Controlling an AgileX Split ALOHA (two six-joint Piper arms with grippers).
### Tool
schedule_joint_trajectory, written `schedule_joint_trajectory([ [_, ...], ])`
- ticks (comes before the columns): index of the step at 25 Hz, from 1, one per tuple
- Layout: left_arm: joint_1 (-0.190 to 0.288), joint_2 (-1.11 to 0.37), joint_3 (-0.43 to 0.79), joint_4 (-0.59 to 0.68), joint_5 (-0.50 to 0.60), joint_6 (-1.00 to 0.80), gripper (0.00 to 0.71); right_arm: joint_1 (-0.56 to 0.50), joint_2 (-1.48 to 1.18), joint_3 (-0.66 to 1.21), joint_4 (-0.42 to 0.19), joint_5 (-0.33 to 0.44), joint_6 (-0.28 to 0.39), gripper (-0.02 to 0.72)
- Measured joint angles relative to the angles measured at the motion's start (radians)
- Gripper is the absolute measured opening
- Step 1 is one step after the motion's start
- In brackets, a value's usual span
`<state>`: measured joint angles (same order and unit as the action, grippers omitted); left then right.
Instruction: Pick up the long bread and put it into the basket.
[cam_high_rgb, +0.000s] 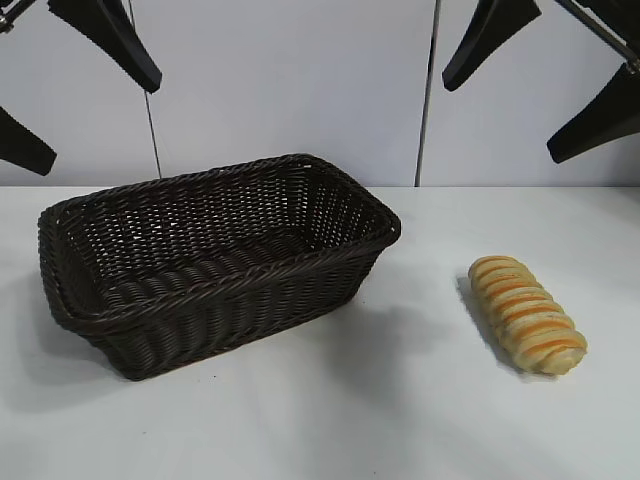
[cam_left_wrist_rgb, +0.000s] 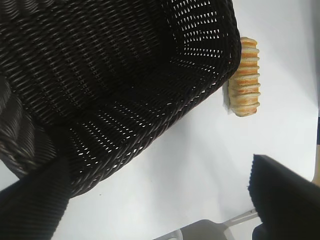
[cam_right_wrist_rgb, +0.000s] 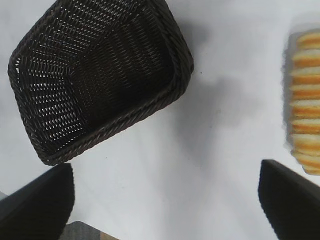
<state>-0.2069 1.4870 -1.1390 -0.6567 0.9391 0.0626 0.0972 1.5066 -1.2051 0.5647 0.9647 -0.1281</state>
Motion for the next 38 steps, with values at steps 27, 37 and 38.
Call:
schedule_joint_trajectory([
  [27, 0.0, 0.0, 0.0, 0.001, -0.138, 0.016, 0.694, 0.0, 0.0, 0.0, 0.0, 0.001, 0.0, 0.694],
  [37, -0.021, 0.002, 0.089, 0.332, -0.14, -0.221, 0.694, 0.0, 0.0, 0.0, 0.0, 0.001, 0.0, 0.694],
  [38, -0.025, 0.006, 0.115, 0.336, -0.162, -0.227, 0.694, 0.0, 0.0, 0.0, 0.0, 0.001, 0.0, 0.694],
])
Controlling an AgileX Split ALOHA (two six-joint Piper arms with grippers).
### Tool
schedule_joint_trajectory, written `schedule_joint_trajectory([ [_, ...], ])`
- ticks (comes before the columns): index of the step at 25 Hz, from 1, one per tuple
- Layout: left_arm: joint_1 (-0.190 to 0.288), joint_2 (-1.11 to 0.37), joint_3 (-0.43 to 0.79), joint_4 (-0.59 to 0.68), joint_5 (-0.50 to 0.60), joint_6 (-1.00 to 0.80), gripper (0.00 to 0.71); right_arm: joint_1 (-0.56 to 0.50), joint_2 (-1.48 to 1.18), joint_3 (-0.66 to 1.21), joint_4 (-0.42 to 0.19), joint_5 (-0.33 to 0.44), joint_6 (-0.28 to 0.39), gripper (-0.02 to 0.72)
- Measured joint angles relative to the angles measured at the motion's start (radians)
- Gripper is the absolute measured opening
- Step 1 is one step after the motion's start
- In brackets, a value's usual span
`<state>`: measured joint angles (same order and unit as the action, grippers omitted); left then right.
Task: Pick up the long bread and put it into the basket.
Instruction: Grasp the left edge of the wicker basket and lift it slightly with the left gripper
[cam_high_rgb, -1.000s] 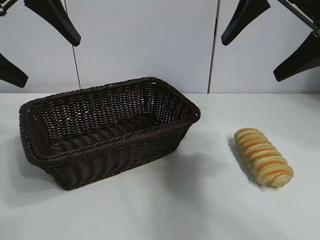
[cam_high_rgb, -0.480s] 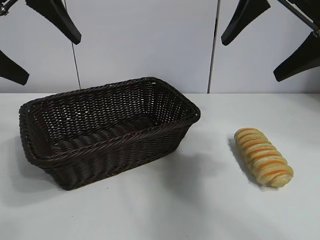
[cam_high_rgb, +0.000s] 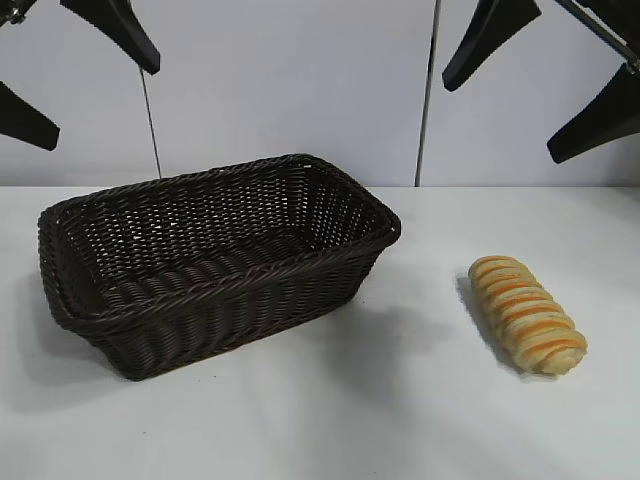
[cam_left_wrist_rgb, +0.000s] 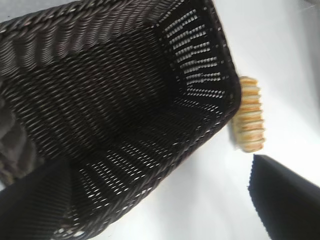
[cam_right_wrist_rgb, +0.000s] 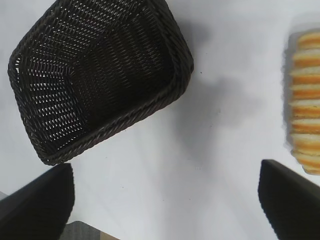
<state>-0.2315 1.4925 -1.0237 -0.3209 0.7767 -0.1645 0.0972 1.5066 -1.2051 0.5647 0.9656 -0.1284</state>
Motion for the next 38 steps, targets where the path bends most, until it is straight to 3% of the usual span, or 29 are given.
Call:
schedule_joint_trajectory([
  [4, -0.002, 0.046, 0.085, -0.013, -0.118, -0.008, 0.694, 0.0, 0.0, 0.0, 0.0, 0.0, -0.004, 0.694],
  [8, -0.002, 0.124, 0.095, -0.035, -0.205, -0.008, 0.694, 0.0, 0.0, 0.0, 0.0, 0.0, -0.008, 0.694],
  [18, -0.002, 0.288, 0.095, -0.05, -0.284, -0.005, 0.694, 0.0, 0.0, 0.0, 0.0, 0.0, -0.014, 0.694],
  [19, -0.002, 0.29, 0.095, -0.051, -0.288, -0.005, 0.675, 0.0, 0.0, 0.0, 0.0, -0.001, -0.015, 0.694],
  [20, -0.002, 0.29, 0.095, -0.052, -0.294, -0.005, 0.61, 0.0, 0.0, 0.0, 0.0, -0.001, -0.015, 0.694],
  [24, -0.002, 0.29, 0.093, -0.057, -0.314, -0.006, 0.178, 0.0, 0.0, 0.0, 0.0, -0.001, -0.015, 0.694],
  [26, -0.002, 0.29, 0.078, -0.07, -0.316, -0.019, 0.099, 0.0, 0.0, 0.0, 0.0, -0.001, -0.016, 0.694],
  [38, 0.004, 0.3, -0.056, -0.112, -0.177, 0.018, 0.097, 0.0, 0.0, 0.0, 0.0, -0.001, -0.023, 0.694],
])
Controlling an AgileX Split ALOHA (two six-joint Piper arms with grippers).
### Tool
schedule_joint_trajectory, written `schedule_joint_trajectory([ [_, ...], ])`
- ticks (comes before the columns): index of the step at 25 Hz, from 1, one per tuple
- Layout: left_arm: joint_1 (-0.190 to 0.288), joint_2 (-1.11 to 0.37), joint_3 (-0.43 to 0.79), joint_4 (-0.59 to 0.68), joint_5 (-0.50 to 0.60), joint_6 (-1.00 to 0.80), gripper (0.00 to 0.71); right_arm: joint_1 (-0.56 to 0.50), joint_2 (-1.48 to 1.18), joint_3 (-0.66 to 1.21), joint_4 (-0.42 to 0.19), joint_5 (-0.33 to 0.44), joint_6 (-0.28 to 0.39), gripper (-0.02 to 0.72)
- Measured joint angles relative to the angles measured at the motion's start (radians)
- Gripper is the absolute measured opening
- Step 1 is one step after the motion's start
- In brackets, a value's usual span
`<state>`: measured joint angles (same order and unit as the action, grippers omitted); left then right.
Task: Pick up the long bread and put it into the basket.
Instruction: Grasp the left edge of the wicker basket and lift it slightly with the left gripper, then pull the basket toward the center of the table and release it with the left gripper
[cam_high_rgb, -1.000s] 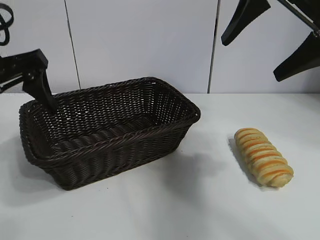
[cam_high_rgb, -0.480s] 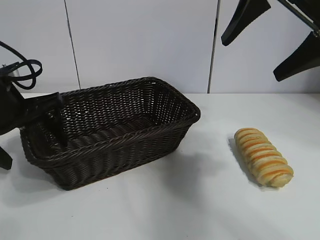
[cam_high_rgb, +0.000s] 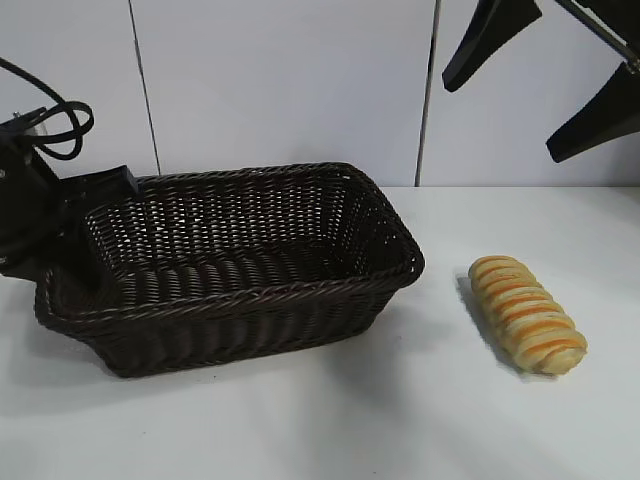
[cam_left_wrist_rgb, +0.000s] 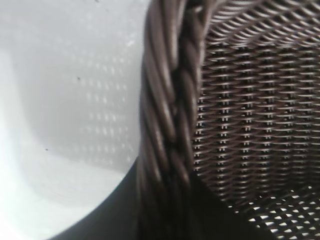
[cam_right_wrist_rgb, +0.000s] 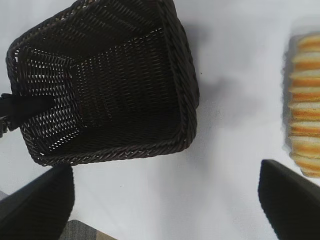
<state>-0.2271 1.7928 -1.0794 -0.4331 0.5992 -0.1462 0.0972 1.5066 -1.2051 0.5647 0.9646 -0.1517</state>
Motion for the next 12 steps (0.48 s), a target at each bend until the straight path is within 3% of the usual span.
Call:
schedule_joint_trajectory([
  [8, 0.003, 0.001, -0.164, -0.007, 0.219, 0.207, 0.097, 0.0, 0.0, 0.0, 0.0, 0.0, 0.0, 0.694],
  [12, 0.002, 0.005, -0.197, -0.025, 0.23, 0.256, 0.097, 0.0, 0.0, 0.0, 0.0, 0.0, 0.0, 0.694],
])
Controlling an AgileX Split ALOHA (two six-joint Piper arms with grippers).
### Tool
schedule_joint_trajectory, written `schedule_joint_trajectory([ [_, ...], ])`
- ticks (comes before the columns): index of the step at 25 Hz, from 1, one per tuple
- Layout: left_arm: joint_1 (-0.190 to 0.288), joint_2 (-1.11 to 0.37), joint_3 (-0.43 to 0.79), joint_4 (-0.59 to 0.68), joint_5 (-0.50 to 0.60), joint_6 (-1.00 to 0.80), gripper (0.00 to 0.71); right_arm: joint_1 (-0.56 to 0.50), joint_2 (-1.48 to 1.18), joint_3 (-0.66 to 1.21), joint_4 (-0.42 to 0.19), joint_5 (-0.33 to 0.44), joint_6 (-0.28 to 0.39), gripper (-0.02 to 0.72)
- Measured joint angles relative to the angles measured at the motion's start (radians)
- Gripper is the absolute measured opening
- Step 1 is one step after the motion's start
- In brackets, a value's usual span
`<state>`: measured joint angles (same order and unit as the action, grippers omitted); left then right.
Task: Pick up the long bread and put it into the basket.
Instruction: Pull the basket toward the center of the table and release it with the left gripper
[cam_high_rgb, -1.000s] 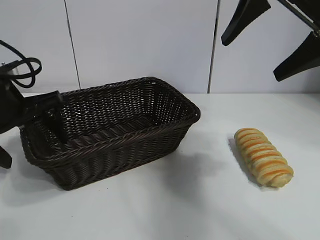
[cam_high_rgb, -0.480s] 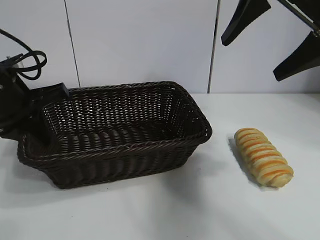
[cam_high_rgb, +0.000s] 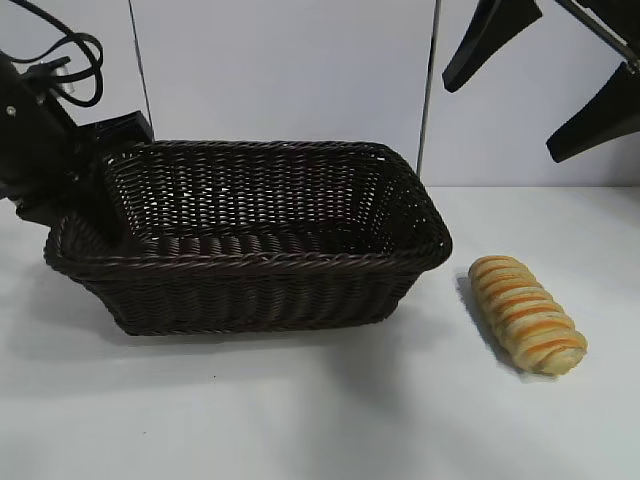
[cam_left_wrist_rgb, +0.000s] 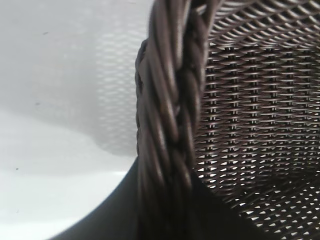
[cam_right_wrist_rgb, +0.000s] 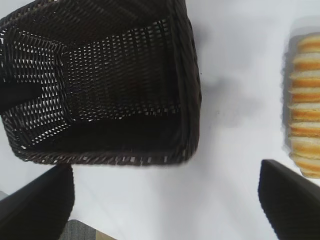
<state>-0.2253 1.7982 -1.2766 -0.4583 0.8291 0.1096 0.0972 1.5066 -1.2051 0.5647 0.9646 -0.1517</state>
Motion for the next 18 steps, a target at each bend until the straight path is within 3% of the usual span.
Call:
schedule_joint_trajectory([
  [16, -0.001, 0.177, -0.002, -0.056, -0.093, 0.01, 0.097, 0.0, 0.0, 0.0, -0.001, 0.001, 0.0, 0.694],
  [18, -0.001, 0.178, -0.002, -0.064, -0.097, 0.01, 0.142, 0.0, 0.0, 0.0, -0.001, 0.0, 0.0, 0.694],
])
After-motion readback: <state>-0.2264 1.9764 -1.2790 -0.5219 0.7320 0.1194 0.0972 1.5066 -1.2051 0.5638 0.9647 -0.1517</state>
